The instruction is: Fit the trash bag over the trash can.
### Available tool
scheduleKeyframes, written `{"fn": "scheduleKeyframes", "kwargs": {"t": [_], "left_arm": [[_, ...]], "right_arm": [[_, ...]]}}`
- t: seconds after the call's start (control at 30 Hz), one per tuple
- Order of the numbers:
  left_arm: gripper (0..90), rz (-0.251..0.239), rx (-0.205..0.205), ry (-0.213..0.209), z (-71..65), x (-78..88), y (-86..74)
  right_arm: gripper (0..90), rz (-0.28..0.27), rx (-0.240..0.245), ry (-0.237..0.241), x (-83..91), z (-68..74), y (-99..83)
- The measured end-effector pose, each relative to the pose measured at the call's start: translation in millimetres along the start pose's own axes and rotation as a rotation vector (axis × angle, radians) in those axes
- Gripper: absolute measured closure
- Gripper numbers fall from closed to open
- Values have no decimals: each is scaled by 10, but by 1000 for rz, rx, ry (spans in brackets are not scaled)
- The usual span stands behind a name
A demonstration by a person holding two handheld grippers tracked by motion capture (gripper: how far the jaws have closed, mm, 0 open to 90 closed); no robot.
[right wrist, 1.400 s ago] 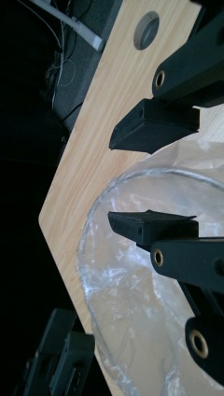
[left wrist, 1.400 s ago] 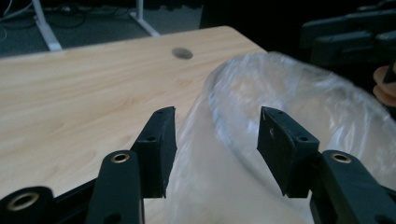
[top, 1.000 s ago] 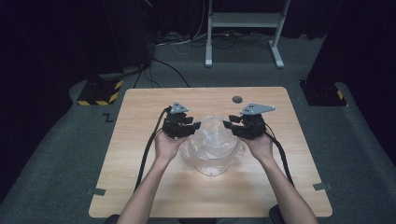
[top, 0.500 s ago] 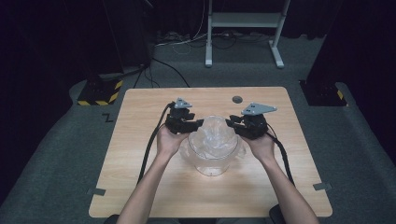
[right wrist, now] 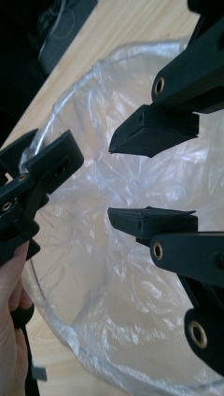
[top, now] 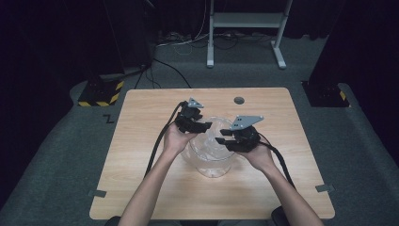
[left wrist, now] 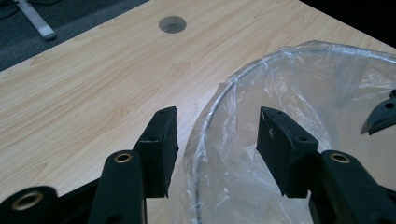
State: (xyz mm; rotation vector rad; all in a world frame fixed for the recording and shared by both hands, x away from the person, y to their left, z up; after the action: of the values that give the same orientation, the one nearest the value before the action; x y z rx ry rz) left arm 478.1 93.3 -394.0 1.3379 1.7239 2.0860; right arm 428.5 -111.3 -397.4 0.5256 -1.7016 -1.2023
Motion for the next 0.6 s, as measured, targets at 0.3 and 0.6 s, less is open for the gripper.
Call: {"fn": "scheduleKeyframes", "kwargs": {"t": [0.3, 0.6], "left_arm": [[502, 9, -34, 58, 10, -103, -15], [490, -17, -13, 22, -9, -70, 10]], "right_arm": [[616, 63, -8, 105, 32, 135, -101], [591, -30, -48, 42, 117, 120, 7]]}}
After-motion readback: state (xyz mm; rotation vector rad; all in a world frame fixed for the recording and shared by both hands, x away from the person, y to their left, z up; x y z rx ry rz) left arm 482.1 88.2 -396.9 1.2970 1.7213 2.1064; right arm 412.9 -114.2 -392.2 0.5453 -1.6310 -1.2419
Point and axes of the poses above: each handheld gripper's, and its own axes: x roughly backward along the jaws, y roughly out of its top, z roughly to its left, the point moved 1 cm from there along -x, roughly forward along the jaws, and after that the axes turned 9 degrees about -z, right-handed, at the moved point
